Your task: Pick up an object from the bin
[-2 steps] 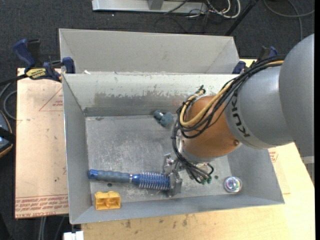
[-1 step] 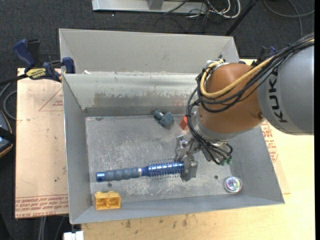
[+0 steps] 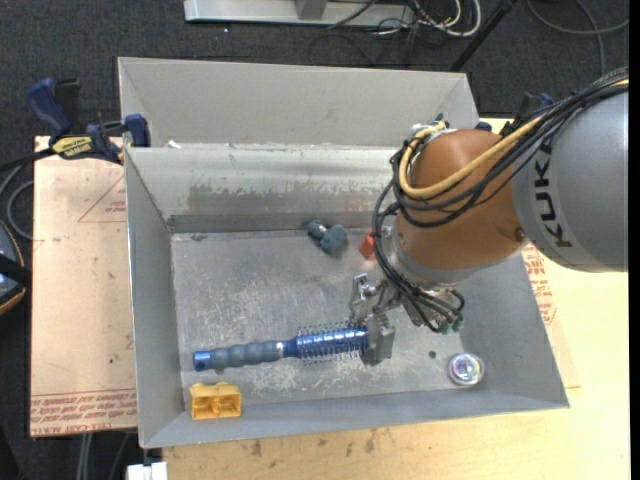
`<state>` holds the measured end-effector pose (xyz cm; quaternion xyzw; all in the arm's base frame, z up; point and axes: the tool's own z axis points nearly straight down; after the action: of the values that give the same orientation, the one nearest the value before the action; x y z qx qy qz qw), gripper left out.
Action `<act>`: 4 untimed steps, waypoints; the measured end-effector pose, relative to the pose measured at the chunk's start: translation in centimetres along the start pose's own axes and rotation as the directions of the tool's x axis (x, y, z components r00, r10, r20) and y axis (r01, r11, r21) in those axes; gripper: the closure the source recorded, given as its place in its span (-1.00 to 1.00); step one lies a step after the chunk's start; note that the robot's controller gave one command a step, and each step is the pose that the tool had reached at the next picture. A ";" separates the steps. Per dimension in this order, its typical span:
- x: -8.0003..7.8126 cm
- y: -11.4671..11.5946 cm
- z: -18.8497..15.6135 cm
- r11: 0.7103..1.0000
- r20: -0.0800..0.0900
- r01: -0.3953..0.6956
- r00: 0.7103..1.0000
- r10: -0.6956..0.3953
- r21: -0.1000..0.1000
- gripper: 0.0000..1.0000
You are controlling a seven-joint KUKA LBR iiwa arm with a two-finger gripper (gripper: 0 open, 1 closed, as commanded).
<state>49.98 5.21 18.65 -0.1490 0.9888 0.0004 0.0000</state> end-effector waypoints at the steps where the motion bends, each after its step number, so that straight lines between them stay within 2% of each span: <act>1: 0.0 0.0 0.0 1.000 0.000 0.000 1.000 0.000 0.000 1.00; 4: 0.0 0.0 0.0 1.000 0.000 0.000 1.000 0.000 0.000 1.00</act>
Offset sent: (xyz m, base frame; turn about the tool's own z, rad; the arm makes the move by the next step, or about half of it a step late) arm 0.0000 0.0000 0.0000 0.0000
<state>49.98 5.20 18.64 -0.1491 0.9888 0.0006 -0.0001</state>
